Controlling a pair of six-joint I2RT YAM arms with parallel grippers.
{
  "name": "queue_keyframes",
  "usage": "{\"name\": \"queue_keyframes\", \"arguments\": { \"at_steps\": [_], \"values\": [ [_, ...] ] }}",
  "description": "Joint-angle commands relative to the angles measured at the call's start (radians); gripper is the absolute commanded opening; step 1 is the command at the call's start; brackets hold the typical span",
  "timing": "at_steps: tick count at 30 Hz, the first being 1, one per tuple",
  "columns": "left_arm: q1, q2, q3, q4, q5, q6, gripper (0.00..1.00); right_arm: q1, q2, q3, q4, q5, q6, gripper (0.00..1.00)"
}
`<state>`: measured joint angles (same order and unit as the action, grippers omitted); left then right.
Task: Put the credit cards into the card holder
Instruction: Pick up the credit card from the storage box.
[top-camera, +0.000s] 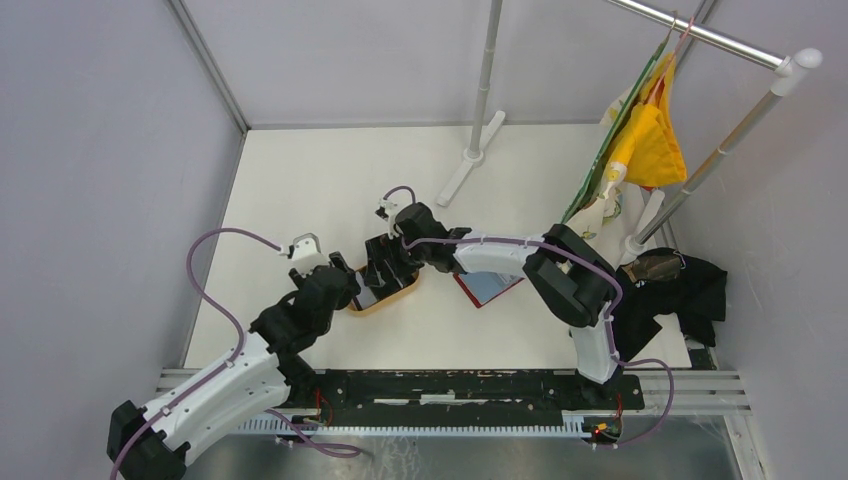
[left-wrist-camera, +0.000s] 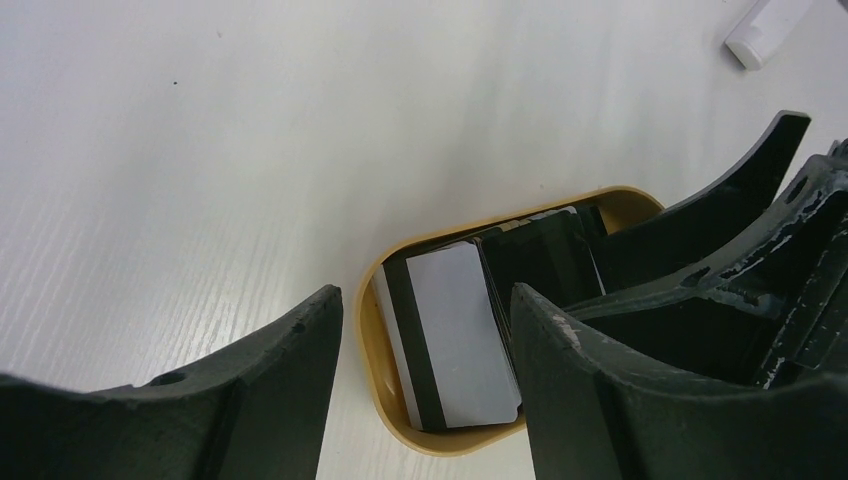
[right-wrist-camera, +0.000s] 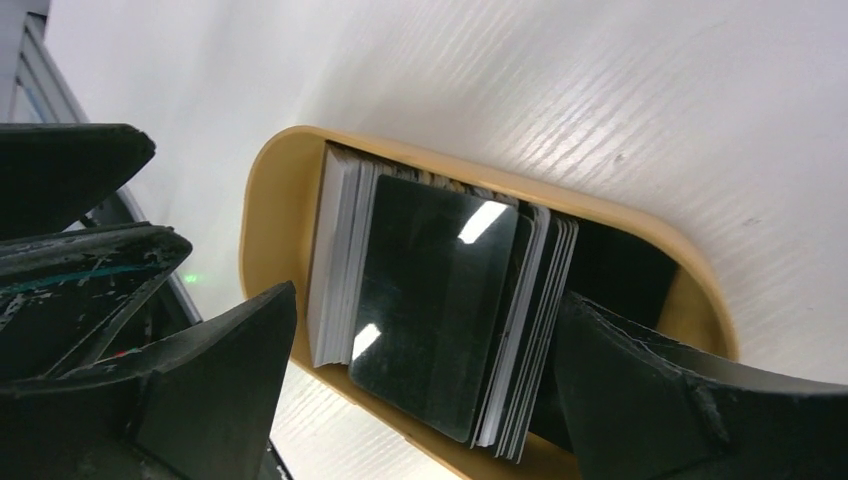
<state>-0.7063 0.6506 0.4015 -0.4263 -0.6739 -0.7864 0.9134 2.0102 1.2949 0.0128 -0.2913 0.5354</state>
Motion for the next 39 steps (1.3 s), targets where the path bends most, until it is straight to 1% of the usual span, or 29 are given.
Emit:
{"name": "queue_keyframes", "arguments": {
  "at_steps": [1, 4, 8, 12, 17, 23, 27, 34, 39],
  "values": [
    [0.005, -0.021, 0.006, -0.008, -0.014, -0.051, 0.69, -0.002, 0.025, -0.047, 0.013, -0.074, 0.075, 0.98],
    [0.005, -0.031, 0.007, -0.014, -0.012, -0.051, 0.69, -0.004, 0.017, -0.074, 0.069, -0.143, 0.106, 0.98],
    [0.005, -0.044, 0.007, -0.02, -0.01, -0.053, 0.69, -0.005, 0.004, -0.093, 0.129, -0.221, 0.14, 0.94],
    [0.004, -0.054, 0.004, -0.02, -0.007, -0.053, 0.69, -0.016, -0.006, -0.108, 0.178, -0.269, 0.158, 0.91],
    [0.004, -0.057, 0.003, -0.018, -0.005, -0.05, 0.69, -0.044, -0.004, -0.113, 0.195, -0.305, 0.156, 0.86],
    [0.005, -0.063, 0.001, -0.016, -0.001, -0.048, 0.69, -0.087, -0.012, -0.141, 0.267, -0.372, 0.193, 0.7],
    [0.005, -0.066, 0.0, -0.015, 0.001, -0.047, 0.69, -0.101, -0.024, -0.145, 0.271, -0.387, 0.195, 0.69],
    [0.005, -0.07, 0.0, -0.015, 0.002, -0.045, 0.69, -0.126, -0.035, -0.16, 0.283, -0.393, 0.204, 0.62],
    [0.005, -0.074, 0.0, -0.016, 0.002, -0.043, 0.69, -0.142, -0.048, -0.173, 0.28, -0.382, 0.197, 0.53]
  ]
}}
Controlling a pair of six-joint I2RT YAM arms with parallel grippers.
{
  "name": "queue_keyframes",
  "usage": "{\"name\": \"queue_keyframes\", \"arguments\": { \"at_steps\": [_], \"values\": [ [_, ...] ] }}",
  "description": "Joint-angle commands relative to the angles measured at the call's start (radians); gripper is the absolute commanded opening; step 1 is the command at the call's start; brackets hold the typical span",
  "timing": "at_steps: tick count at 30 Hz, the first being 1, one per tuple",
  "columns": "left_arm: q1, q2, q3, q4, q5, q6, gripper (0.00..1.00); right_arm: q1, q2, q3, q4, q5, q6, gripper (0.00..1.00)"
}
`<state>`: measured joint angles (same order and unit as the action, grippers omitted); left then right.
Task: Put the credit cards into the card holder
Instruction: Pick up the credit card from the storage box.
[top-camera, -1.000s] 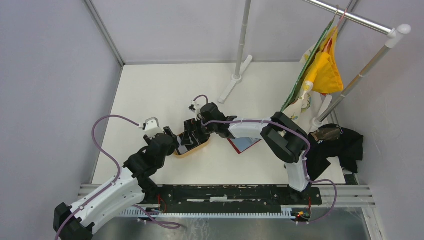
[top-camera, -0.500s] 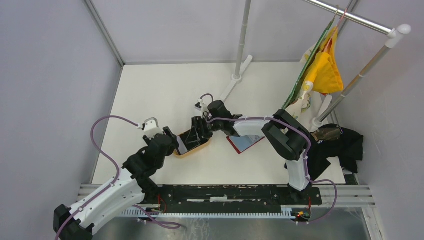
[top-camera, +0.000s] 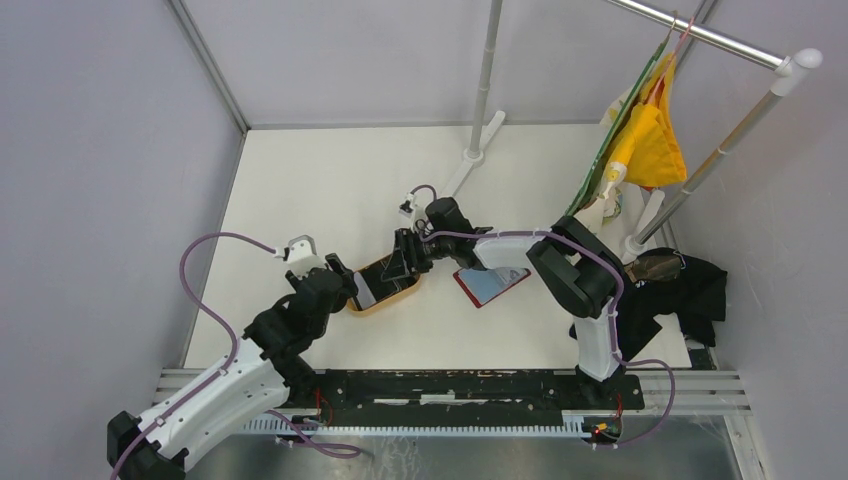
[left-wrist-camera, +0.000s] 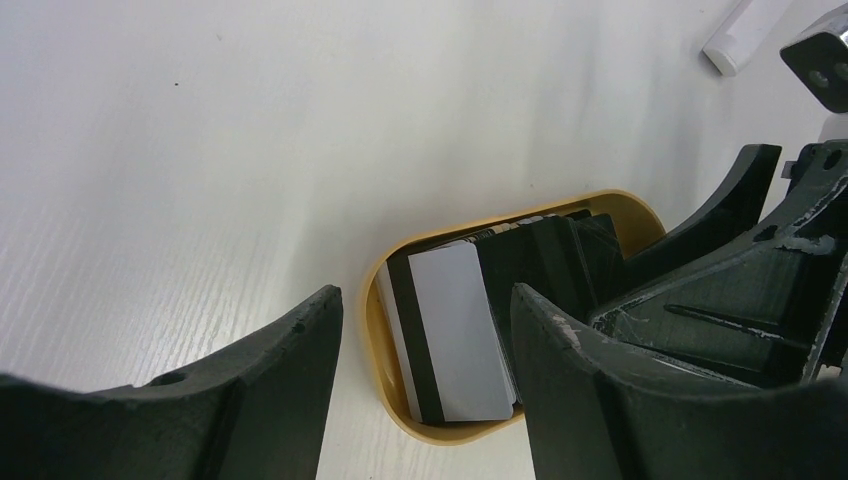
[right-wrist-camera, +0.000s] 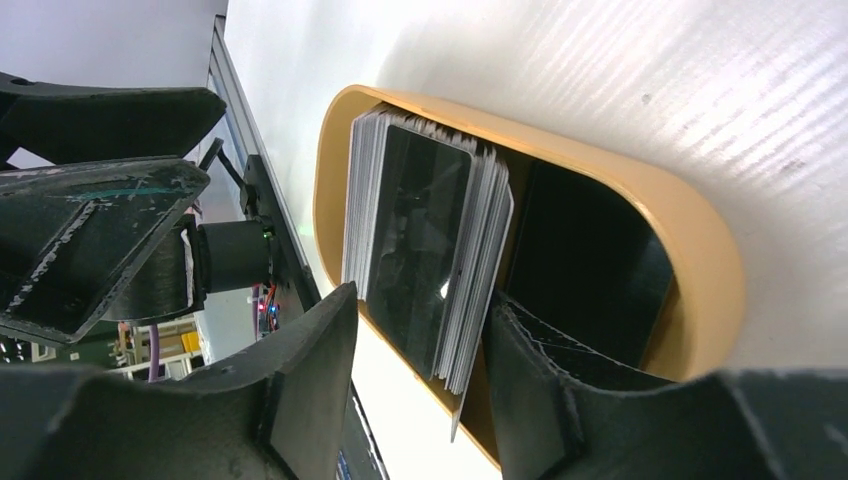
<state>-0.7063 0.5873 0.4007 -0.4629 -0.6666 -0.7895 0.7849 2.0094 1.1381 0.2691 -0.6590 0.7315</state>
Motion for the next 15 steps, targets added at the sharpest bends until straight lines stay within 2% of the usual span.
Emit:
{"name": "queue_keyframes", "arguments": {
  "at_steps": [1, 5, 12, 15],
  "values": [
    [0.005, -0.01, 0.0, 0.02, -0.005, -0.04, 0.69, -0.015, -0.05, -0.016, 0.013, -0.004, -0.007, 0.51],
    [0.005, -0.009, 0.0, 0.02, -0.004, -0.04, 0.69, -0.022, -0.054, -0.02, -0.022, 0.036, -0.031, 0.41],
    [0.005, -0.009, 0.002, 0.02, -0.002, -0.039, 0.69, -0.047, -0.065, -0.036, -0.029, 0.058, -0.033, 0.31],
    [0.005, -0.007, 0.002, 0.021, -0.001, -0.039, 0.69, -0.053, -0.07, -0.043, -0.026, 0.063, -0.035, 0.24]
  ]
}}
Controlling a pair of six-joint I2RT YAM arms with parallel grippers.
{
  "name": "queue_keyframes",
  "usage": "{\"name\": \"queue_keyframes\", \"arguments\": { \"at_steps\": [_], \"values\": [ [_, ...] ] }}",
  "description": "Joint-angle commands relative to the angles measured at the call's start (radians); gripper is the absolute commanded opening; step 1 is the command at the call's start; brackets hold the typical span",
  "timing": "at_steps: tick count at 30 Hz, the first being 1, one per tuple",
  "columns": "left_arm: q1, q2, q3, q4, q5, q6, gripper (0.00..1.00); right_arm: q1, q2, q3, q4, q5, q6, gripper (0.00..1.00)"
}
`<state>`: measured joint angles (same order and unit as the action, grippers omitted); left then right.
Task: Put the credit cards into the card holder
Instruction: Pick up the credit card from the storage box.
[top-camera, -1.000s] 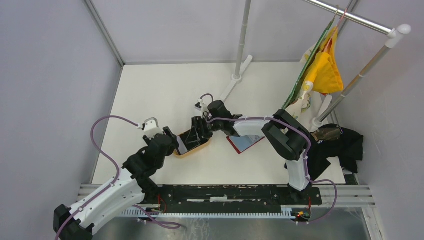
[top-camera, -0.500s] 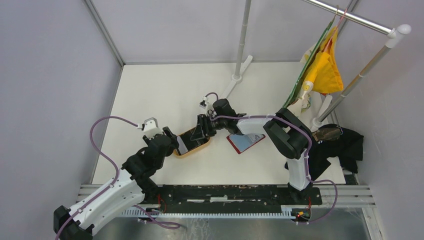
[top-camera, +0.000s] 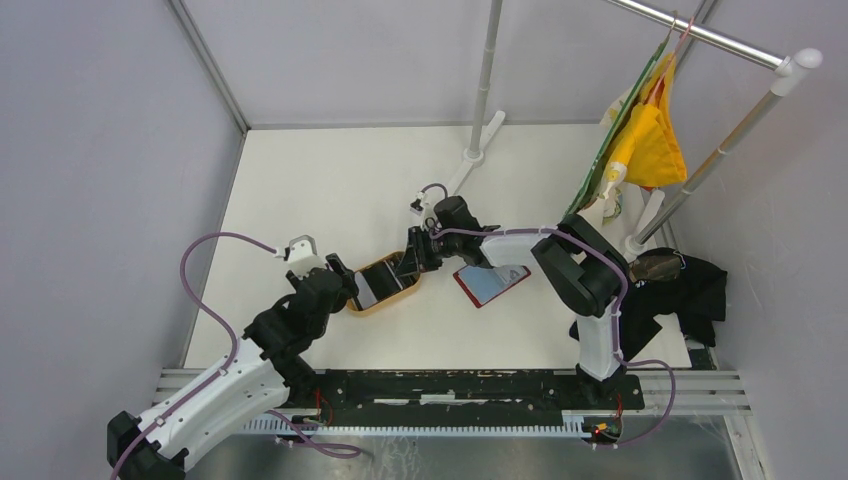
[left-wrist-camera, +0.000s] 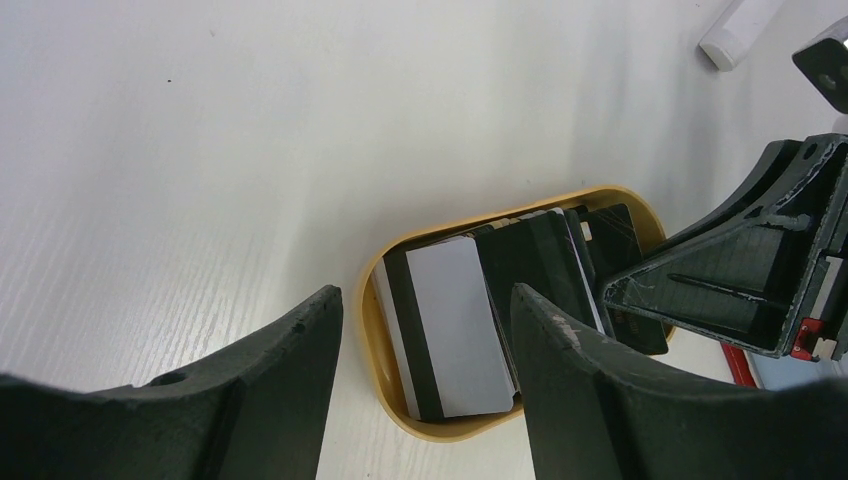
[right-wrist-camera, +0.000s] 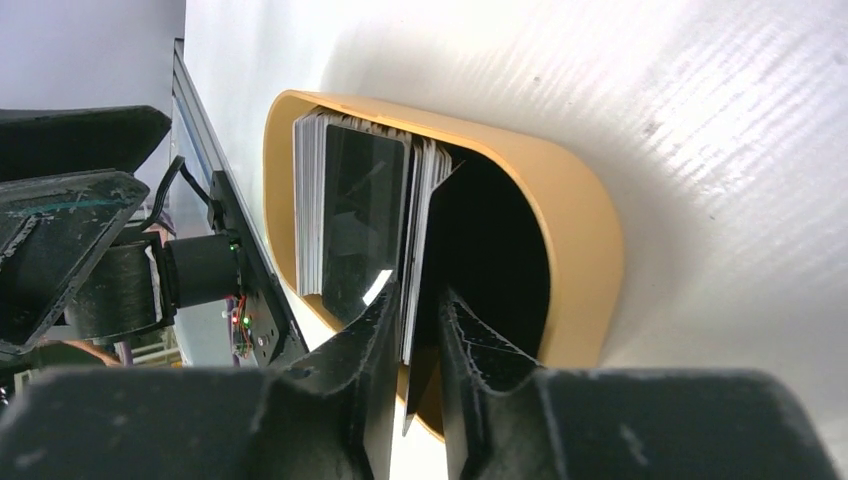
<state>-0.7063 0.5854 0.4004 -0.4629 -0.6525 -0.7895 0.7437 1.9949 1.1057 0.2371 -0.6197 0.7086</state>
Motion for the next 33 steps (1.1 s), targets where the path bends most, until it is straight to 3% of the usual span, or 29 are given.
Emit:
{"name": "queue_keyframes", "arguments": {
  "at_steps": [1, 5, 13, 19, 21, 27, 33],
  "values": [
    [0.005, -0.004, 0.002, 0.021, -0.015, -0.038, 0.69, -0.013, -0.056, -0.012, 0.007, 0.027, -0.013, 0.21],
    [0.004, -0.004, 0.003, 0.022, -0.011, -0.037, 0.69, -0.016, -0.059, -0.013, -0.008, 0.046, -0.025, 0.11],
    [0.004, -0.017, -0.01, 0.071, 0.038, -0.011, 0.73, -0.039, -0.111, -0.028, -0.025, 0.097, -0.057, 0.02],
    [0.005, -0.012, -0.043, 0.191, 0.177, 0.026, 0.96, -0.054, -0.166, -0.035, -0.044, 0.119, -0.105, 0.0],
    [0.005, -0.01, -0.051, 0.227, 0.219, 0.033, 1.0, -0.056, -0.186, -0.042, -0.043, 0.116, -0.121, 0.0],
    [0.005, -0.043, -0.097, 0.377, 0.369, 0.08, 1.0, -0.078, -0.259, -0.099, 0.065, -0.026, -0.187, 0.0],
    [0.005, -0.109, -0.166, 0.58, 0.542, 0.139, 1.0, -0.115, -0.35, -0.144, 0.213, -0.305, -0.283, 0.01]
  ]
}}
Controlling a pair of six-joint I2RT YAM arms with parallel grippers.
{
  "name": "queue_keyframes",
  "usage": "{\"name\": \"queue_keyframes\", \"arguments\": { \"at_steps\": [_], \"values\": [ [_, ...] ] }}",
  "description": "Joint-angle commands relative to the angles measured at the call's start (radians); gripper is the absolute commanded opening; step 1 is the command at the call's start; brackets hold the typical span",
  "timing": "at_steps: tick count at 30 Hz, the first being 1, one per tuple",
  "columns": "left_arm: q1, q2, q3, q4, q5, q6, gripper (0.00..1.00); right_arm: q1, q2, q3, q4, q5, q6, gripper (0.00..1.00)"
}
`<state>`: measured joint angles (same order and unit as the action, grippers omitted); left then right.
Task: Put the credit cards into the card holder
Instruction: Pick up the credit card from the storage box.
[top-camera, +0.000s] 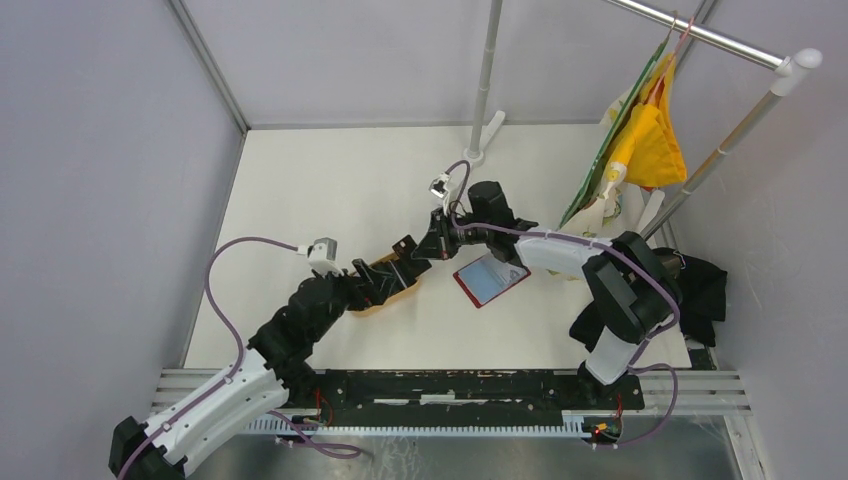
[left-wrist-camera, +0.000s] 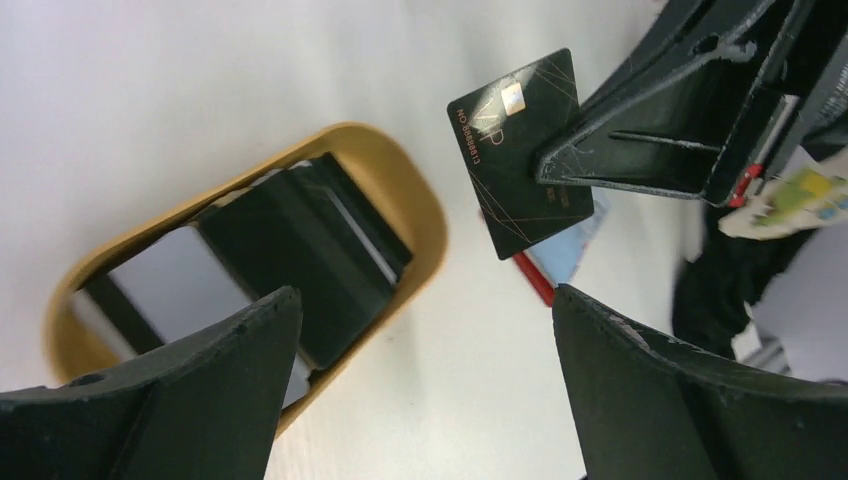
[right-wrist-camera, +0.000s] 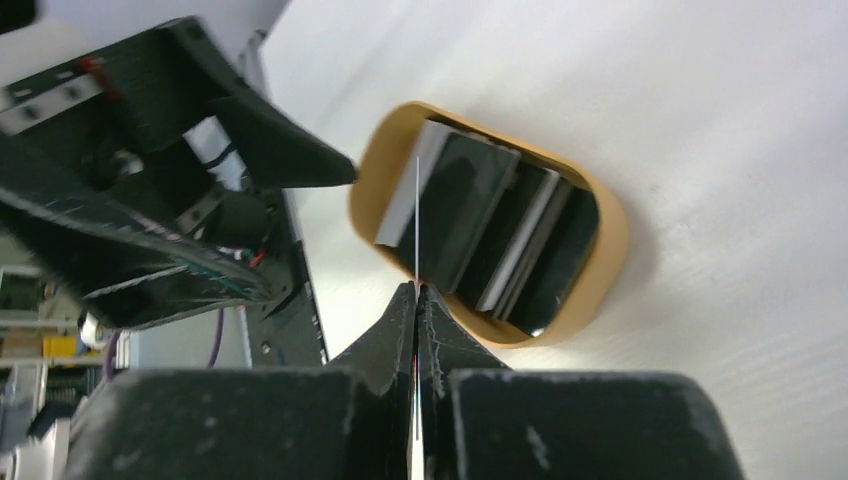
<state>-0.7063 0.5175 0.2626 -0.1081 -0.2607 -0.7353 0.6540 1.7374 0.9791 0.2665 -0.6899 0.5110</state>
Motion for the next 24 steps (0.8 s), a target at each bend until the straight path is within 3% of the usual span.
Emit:
{"name": "queue_keyframes", "arguments": {
  "at_steps": [1, 4, 9, 12, 16, 24],
  "values": [
    [0.005, -0.05, -0.035, 0.259, 0.18, 0.095, 1.0, -0.03, -0.105, -0.025, 0.207, -0.277, -0.094, 0.03],
    [0.005, -0.075, -0.052, 0.346, 0.249, 0.12, 1.0, -0.044, -0.15, -0.037, 0.199, -0.352, -0.154, 0.06],
    [0.005, -0.101, -0.072, 0.435, 0.327, 0.154, 1.0, -0.073, -0.253, -0.056, 0.053, -0.423, -0.31, 0.0],
    [0.005, -0.104, -0.093, 0.514, 0.378, 0.152, 1.0, -0.09, -0.34, -0.132, 0.136, -0.46, -0.288, 0.0],
    [0.004, -0.084, -0.112, 0.645, 0.488, 0.153, 0.96, -0.096, -0.461, -0.284, 0.384, -0.474, -0.204, 0.0],
    [0.004, 0.095, -0.109, 0.885, 0.635, 0.151, 0.83, -0.103, -0.441, -0.302, 0.531, -0.538, -0.059, 0.0]
  ]
}}
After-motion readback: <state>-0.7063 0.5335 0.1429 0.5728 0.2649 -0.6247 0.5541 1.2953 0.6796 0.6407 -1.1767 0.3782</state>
